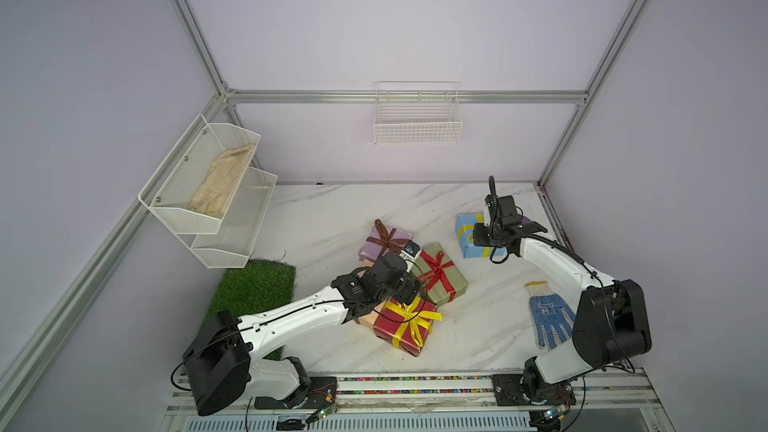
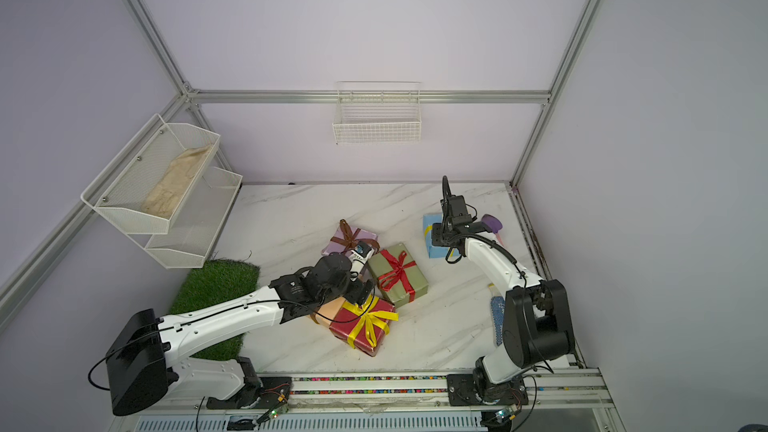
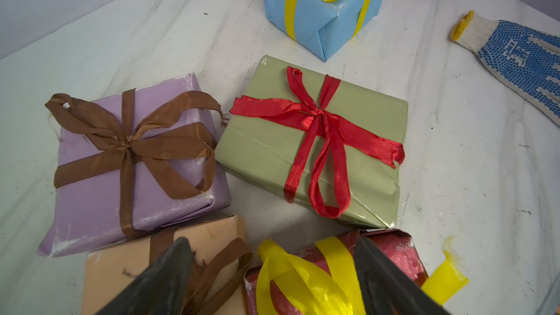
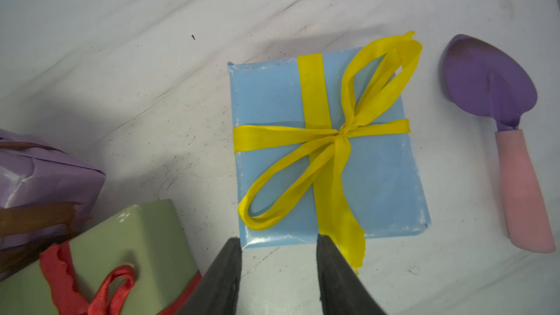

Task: Untie the ribbon bows on the gift boxes
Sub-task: Untie the ribbon from the gift box.

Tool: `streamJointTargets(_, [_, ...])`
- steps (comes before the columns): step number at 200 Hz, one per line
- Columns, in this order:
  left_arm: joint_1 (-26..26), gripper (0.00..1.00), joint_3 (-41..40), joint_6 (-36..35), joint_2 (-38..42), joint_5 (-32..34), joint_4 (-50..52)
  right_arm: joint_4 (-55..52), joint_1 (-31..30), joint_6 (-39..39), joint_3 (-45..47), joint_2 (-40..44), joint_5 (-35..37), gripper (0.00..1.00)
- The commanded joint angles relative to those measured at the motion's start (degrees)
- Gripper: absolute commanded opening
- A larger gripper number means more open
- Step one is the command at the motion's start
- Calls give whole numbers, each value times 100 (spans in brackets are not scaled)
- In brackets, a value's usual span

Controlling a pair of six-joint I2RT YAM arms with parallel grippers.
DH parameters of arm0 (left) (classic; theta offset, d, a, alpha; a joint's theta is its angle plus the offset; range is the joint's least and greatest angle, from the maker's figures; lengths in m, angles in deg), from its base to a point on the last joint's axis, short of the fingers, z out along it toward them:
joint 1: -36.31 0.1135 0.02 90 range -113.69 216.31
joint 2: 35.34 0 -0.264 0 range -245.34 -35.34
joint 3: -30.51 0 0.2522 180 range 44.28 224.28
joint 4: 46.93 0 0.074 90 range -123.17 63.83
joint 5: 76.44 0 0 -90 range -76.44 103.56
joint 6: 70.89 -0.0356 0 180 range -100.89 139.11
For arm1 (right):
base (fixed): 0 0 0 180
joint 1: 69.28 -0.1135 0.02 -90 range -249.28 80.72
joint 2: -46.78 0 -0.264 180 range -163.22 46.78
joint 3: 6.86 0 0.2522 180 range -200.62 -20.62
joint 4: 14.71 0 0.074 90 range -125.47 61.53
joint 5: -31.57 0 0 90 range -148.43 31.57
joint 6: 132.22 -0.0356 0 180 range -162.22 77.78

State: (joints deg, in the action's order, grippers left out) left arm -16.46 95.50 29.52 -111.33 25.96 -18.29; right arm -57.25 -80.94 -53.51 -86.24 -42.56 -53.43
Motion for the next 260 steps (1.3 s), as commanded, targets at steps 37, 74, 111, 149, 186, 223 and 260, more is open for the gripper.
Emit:
streamJointTargets(37, [-84,84,428,298,243,-7,-109,-145,571,185,-329,-295,-204,37])
streamJointTargets(74, [-88,84,375,312,481,-16,-88,-148,691,317,-472,-675,-373,29])
streamJointTargets(111, [-89,84,303,338,695,16,-73,-128,705,463,-548,-848,-478,24])
streamJointTargets(149, [-86,85,239,338,761,96,-72,-106,715,498,-509,-874,-577,16])
streamJointTargets(186, [-85,84,238,335,687,152,-89,-137,715,411,-471,-811,-846,0])
streamJointTargets(223, [-84,85,302,262,572,279,-311,-301,712,358,-567,-484,-1329,0])
streamJointTargets(260, [-81,86,752,207,91,361,-465,-516,702,227,-798,-41,-1905,0])
